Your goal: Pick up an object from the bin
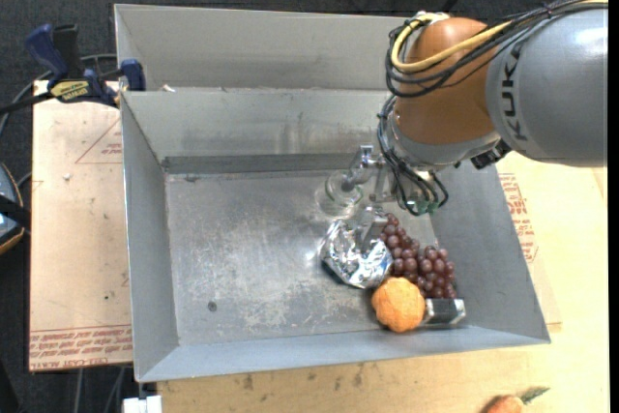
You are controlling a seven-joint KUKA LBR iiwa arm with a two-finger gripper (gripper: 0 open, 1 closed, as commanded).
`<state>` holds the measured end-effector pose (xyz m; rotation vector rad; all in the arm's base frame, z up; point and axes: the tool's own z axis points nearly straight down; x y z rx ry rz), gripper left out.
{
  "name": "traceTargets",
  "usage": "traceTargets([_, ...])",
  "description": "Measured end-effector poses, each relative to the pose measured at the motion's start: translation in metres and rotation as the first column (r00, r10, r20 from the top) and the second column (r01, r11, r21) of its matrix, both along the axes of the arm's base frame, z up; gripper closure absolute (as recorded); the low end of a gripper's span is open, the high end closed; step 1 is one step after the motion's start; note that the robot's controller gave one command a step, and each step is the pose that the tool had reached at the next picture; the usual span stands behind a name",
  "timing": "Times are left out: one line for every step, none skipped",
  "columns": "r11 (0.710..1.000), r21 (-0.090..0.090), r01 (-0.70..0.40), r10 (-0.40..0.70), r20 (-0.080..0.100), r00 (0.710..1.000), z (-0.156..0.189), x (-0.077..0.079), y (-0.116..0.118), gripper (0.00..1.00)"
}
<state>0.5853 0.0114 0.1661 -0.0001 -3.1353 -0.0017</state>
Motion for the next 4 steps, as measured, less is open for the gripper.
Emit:
traceTargets([1.000, 0.000, 0.000, 0.000, 0.007, 1.000, 0.004, 0.002, 0.000, 0.00])
traceTargets([1.000, 0.000, -0.005, 0.005, 0.009, 1.000, -0.031, -0.049, -0.056, 0.00])
traceTargets([0.997, 0.000, -0.075, 0.075, 0.005, 0.997, -0.026, -0.059, -0.082, 0.00])
traceTargets([0.997, 0.000, 0.078, -0.078, 0.009, 0.997, -0.030, -0.057, -0.120, 0.00])
